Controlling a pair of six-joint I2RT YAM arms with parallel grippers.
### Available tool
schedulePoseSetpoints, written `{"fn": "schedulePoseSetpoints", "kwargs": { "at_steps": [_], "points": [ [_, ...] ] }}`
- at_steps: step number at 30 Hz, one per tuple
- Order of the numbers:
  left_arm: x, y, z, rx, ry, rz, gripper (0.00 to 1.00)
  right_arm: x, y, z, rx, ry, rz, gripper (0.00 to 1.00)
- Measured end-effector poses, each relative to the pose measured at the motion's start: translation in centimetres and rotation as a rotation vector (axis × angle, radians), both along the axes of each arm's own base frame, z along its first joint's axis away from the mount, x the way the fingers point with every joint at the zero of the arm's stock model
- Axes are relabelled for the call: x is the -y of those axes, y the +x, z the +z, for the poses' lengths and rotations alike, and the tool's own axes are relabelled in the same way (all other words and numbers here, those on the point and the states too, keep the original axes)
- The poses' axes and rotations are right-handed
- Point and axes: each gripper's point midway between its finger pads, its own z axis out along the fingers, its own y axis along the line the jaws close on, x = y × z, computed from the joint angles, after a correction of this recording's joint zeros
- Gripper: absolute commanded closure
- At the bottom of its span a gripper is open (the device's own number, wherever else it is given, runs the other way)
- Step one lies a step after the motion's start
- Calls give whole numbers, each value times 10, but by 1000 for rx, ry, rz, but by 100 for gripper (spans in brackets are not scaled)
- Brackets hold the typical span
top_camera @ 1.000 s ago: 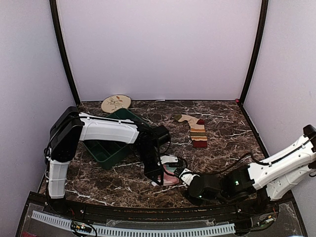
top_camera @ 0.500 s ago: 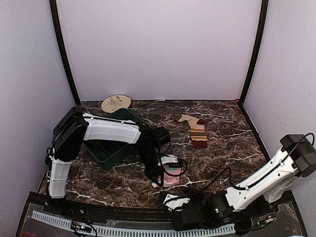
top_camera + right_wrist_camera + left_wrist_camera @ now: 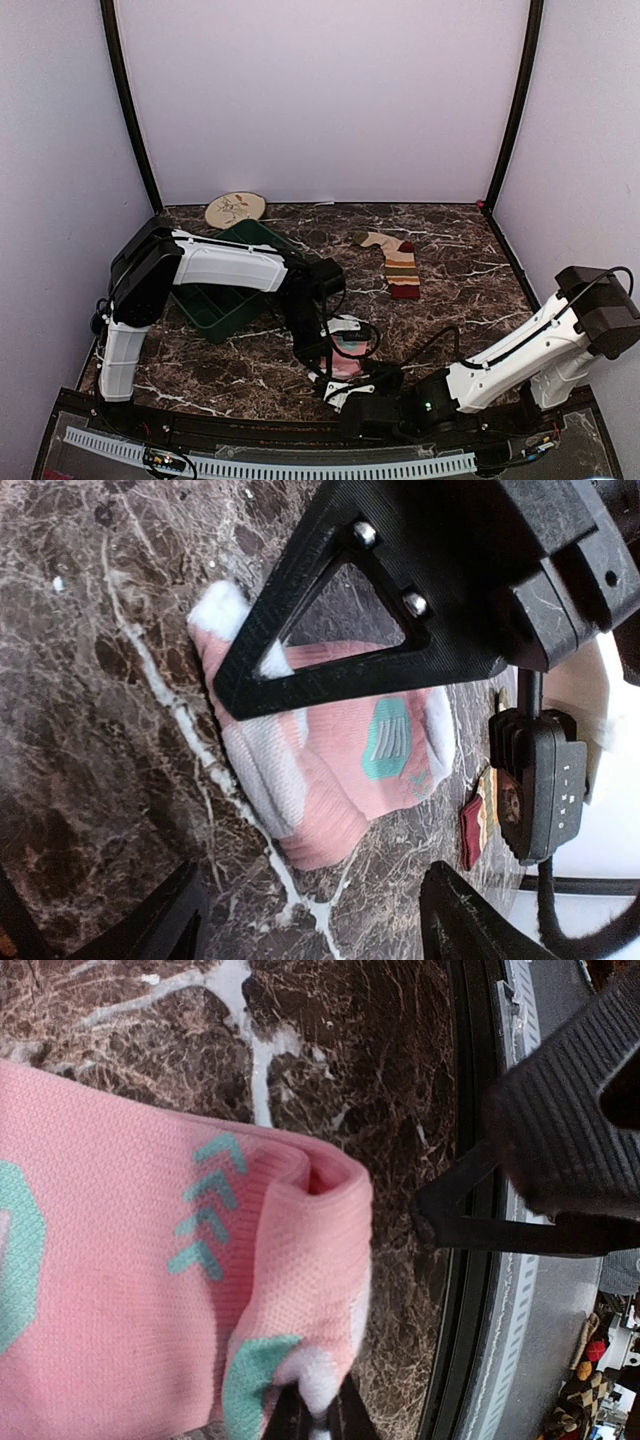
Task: Roll the socks
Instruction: Roll the sock at the center of the board.
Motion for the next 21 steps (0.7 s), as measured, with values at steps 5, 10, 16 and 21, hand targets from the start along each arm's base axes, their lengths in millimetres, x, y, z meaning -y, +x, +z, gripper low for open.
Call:
{"fn": "schedulePoseSetpoints", "kwargs": {
  "at_steps": [5,10,16,21],
  "points": [
    [0,0,0,-13,0,4,94,0,13,-5,-21,-33,11,28],
    [1,2,1,-21,1,7,93,0,19,-9,-44,-61,32,27],
    [2,2,0,-25,-1,9,92,0,24,-12,-62,-84,50,28],
    [2,2,0,-38,-5,12,92,-1,28,-14,-72,-93,58,28]
  ]
}}
